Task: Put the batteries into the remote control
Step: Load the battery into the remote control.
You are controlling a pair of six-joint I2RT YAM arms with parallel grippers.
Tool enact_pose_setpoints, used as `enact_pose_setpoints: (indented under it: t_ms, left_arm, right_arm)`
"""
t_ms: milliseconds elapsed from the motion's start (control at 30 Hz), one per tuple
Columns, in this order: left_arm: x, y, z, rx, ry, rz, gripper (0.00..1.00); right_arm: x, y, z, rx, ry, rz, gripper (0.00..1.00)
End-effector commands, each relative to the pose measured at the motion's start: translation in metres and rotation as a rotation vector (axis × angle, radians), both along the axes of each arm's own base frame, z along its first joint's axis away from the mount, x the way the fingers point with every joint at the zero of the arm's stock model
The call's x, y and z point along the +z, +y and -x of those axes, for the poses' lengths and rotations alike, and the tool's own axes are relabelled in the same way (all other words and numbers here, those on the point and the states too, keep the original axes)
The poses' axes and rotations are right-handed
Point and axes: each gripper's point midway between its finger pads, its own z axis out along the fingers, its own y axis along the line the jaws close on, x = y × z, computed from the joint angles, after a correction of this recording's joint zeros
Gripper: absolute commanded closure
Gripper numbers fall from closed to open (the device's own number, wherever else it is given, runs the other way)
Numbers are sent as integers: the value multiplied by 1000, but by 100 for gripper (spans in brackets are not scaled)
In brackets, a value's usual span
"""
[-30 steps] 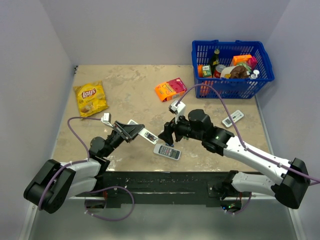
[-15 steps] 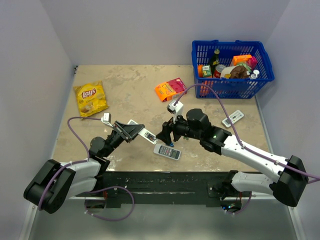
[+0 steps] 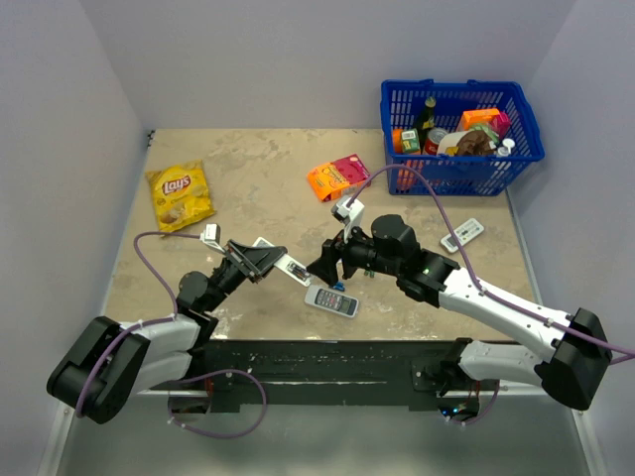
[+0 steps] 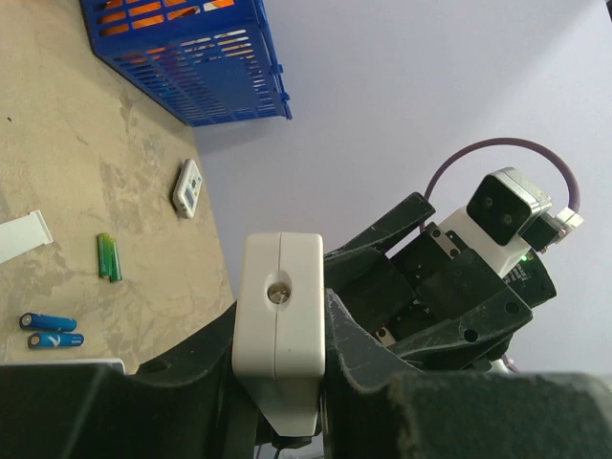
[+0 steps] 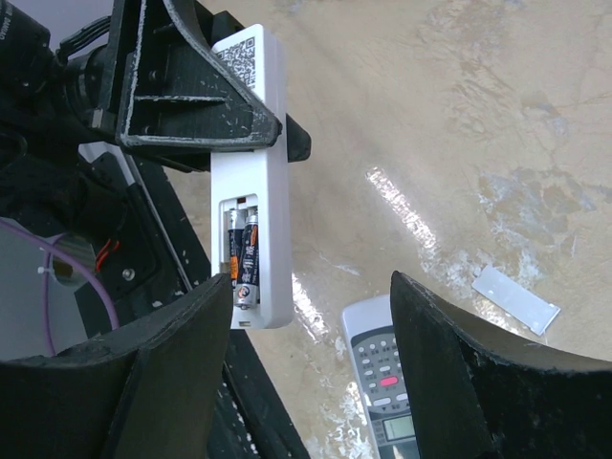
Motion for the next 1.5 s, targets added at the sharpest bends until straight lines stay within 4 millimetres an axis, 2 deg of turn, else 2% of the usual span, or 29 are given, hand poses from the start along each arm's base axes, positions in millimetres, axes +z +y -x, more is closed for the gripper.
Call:
enact_pose_setpoints:
  t_ms: [0, 33, 267, 933, 1067, 1333, 1467]
  left_arm:
    - [36, 4, 13, -7, -159, 64, 100]
    - [35, 4, 13, -7, -156, 64, 100]
    - [38, 5, 14, -6, -165, 69, 100]
    - [38, 5, 14, -5, -166, 71, 100]
    - [36, 5, 14, -7, -158, 68, 100]
    - [35, 5, 16, -10, -158, 68, 100]
    - [35, 5, 17, -13, -159, 67, 100]
  right_arm:
    - [18, -2, -7, -36, -39, -35, 31]
    - [21, -3, -10, -52, -47, -38, 31]
    - [6, -2, -6, -34, -5, 0, 31]
    - [-3, 3, 0, 6, 22, 2, 31]
    - [3, 1, -3, -14, 7, -5, 31]
    - [45, -11, 3, -27, -79, -84, 32]
    - [36, -8, 16, 62, -86, -56, 31]
